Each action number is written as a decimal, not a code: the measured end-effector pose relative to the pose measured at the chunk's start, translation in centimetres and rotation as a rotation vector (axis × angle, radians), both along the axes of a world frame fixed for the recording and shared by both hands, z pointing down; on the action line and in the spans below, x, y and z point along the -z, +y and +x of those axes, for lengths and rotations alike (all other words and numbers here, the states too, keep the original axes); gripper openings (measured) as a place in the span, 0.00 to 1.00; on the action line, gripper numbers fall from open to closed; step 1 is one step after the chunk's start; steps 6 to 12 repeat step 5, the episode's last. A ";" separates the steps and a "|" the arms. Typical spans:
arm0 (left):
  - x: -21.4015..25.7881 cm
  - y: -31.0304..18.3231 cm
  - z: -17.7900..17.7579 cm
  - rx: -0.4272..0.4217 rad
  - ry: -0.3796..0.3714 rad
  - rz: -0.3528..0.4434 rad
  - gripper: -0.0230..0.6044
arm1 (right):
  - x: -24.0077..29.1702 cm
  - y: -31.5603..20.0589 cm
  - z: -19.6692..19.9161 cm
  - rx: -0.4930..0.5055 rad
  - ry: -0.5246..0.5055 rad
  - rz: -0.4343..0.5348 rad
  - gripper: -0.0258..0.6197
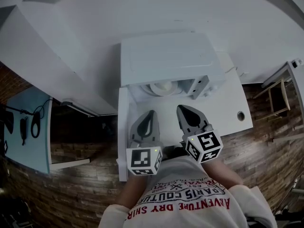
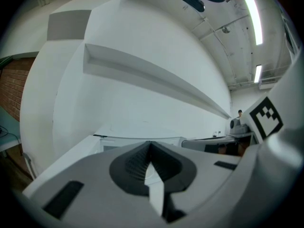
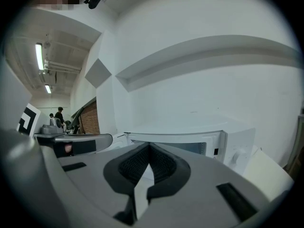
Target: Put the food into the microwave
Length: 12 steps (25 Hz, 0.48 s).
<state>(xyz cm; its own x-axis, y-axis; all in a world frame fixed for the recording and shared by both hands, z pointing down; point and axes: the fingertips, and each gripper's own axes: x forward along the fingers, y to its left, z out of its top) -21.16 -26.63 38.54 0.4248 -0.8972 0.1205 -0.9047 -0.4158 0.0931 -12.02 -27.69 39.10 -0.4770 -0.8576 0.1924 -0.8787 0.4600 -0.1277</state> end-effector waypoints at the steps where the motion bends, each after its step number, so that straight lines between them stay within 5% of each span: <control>1: 0.0 -0.1 0.0 0.003 0.000 0.000 0.05 | -0.1 -0.1 0.0 -0.003 -0.004 -0.004 0.06; 12: 0.4 -0.4 -0.1 0.007 -0.009 0.010 0.05 | -0.4 -0.3 -0.1 -0.007 -0.027 -0.027 0.06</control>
